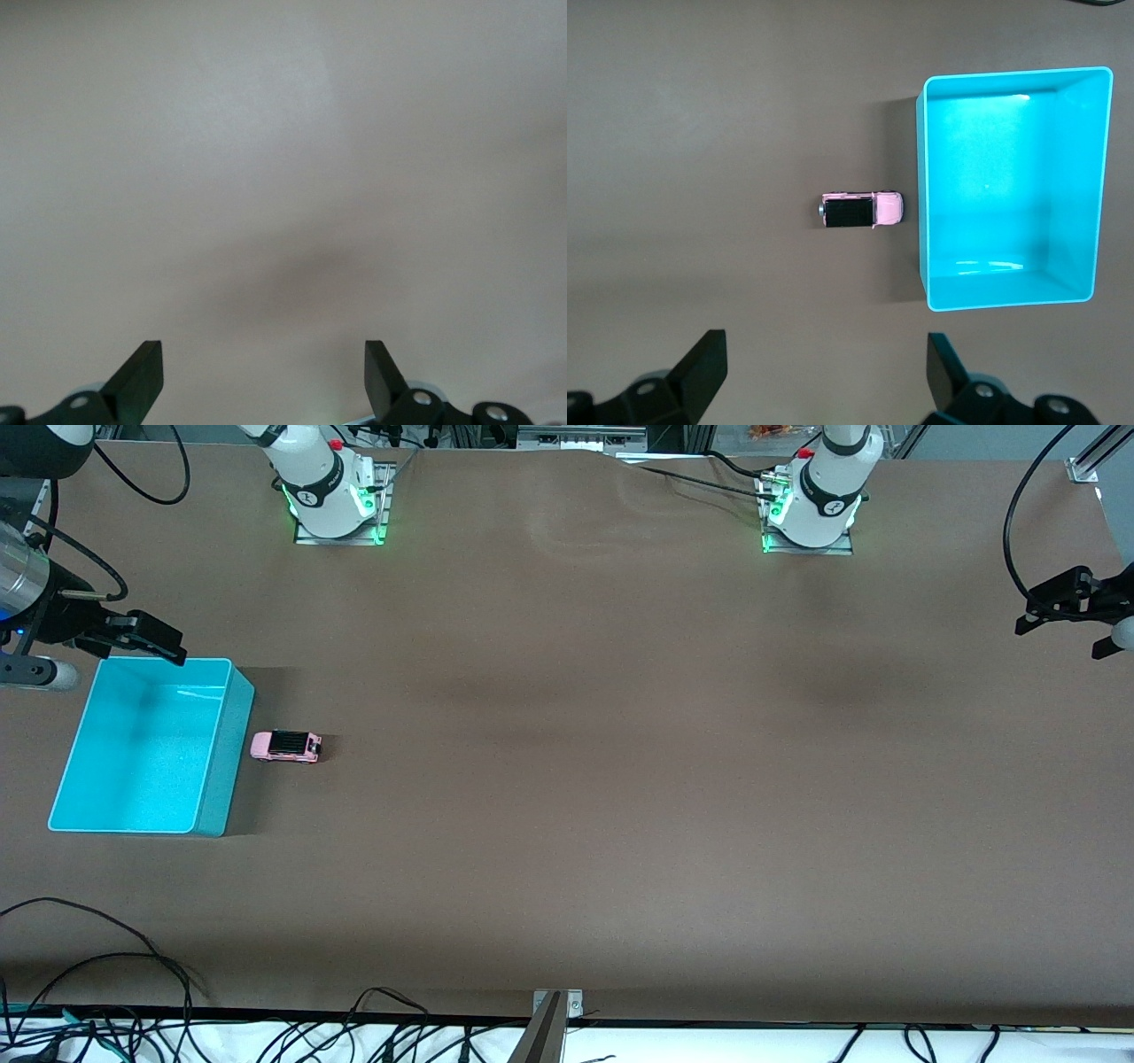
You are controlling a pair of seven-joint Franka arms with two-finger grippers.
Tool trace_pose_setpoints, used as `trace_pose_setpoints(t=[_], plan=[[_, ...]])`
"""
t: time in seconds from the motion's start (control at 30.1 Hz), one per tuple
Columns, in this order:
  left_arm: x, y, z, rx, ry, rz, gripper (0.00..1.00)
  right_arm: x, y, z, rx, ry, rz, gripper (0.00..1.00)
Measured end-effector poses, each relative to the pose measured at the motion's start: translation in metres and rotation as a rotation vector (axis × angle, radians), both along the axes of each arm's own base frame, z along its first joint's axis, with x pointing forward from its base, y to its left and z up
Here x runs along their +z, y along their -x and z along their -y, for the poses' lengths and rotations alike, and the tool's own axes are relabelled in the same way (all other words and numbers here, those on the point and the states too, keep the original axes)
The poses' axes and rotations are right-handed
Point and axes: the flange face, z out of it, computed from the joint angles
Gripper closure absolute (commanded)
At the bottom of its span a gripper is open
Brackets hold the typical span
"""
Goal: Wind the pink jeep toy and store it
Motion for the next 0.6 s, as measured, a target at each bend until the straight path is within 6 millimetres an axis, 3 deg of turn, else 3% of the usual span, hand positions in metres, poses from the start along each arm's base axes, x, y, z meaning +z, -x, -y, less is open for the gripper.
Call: trace_pose_setpoints(t=[0.27, 0.6], plan=[[-0.003, 0.001, 0.015, 0.063, -0.007, -0.031, 0.0, 0.0, 0.0, 0.0, 0.0, 0.0, 0.0, 0.0], [-0.001, -0.002, 0.067, 0.088, -0.019, -0.034, 0.0, 0.0, 0.0, 0.0, 0.0, 0.0, 0.0, 0.0]])
